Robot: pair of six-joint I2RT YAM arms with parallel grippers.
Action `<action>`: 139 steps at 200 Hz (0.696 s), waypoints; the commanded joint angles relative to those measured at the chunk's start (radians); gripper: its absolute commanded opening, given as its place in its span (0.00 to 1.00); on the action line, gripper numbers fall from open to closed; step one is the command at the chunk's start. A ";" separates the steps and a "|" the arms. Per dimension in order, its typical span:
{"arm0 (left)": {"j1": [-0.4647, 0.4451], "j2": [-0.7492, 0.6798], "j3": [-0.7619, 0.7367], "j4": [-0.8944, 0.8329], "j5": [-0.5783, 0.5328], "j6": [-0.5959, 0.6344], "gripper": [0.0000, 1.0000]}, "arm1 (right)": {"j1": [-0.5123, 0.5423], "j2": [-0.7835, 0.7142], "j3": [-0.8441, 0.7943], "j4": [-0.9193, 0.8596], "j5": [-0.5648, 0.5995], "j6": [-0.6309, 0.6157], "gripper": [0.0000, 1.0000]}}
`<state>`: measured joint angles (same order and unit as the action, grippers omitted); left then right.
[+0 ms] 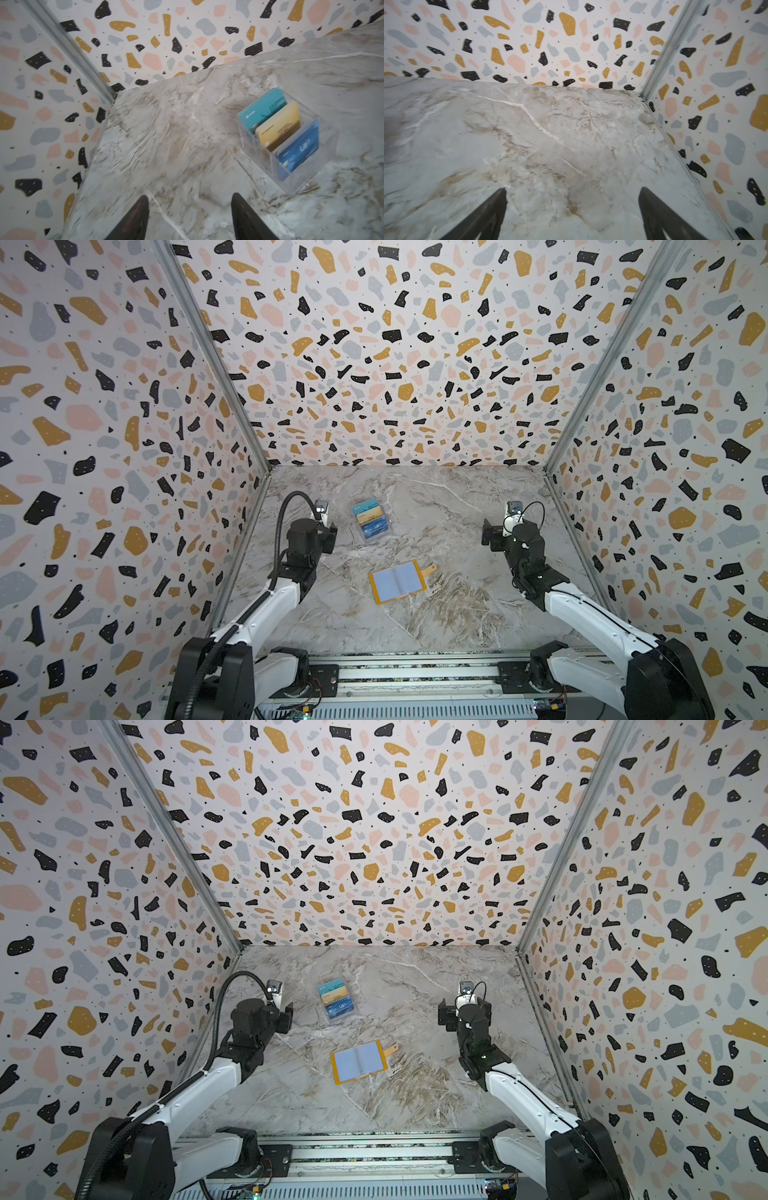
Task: Take the credit cards out of the card holder
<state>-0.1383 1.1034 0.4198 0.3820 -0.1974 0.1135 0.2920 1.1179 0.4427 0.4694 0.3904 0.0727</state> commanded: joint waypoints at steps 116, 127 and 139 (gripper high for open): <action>0.026 0.175 -0.165 0.546 -0.129 -0.097 0.79 | -0.206 0.258 -0.224 0.650 -0.111 0.011 0.99; 0.026 0.182 -0.187 0.600 -0.106 -0.105 0.81 | -0.206 0.276 -0.231 0.675 -0.114 0.010 0.99; 0.026 0.204 -0.236 0.713 -0.100 -0.104 0.83 | -0.207 0.288 -0.229 0.686 -0.125 0.004 0.99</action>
<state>-0.1184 1.2819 0.2276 0.8738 -0.3153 0.0288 0.0875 1.3903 0.2207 1.0695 0.2893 0.0704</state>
